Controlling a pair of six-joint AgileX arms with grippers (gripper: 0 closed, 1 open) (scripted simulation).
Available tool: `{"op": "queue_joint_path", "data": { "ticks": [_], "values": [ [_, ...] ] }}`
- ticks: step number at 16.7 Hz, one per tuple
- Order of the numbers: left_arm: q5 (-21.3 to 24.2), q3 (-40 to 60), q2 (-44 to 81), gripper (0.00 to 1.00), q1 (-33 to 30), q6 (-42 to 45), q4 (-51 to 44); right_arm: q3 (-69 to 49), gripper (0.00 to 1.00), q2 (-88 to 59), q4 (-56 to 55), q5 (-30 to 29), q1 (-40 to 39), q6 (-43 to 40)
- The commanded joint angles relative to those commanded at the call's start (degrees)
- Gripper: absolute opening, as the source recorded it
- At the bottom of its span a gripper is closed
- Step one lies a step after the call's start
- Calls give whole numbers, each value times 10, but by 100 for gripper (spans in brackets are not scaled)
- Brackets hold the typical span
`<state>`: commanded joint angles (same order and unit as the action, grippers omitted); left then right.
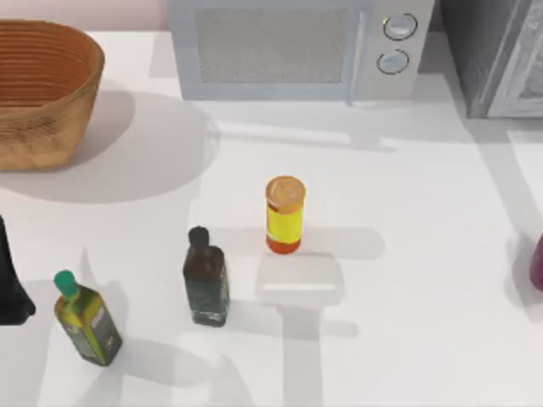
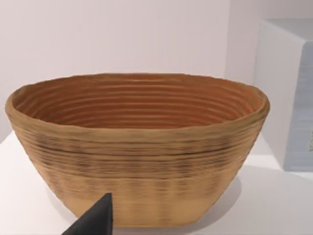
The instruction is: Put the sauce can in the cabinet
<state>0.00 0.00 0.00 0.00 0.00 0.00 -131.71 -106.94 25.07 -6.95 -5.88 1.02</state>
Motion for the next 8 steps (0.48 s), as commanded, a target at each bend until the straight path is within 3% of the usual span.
{"op": "queue_joint_path", "data": {
  "ticks": [2, 8],
  "values": [
    [0, 0, 0, 100, 0, 0, 0, 0, 98, 0, 0, 0, 0, 0],
    [0, 0, 0, 100, 0, 0, 0, 0, 100, 0, 0, 0, 0, 0]
  ]
}}
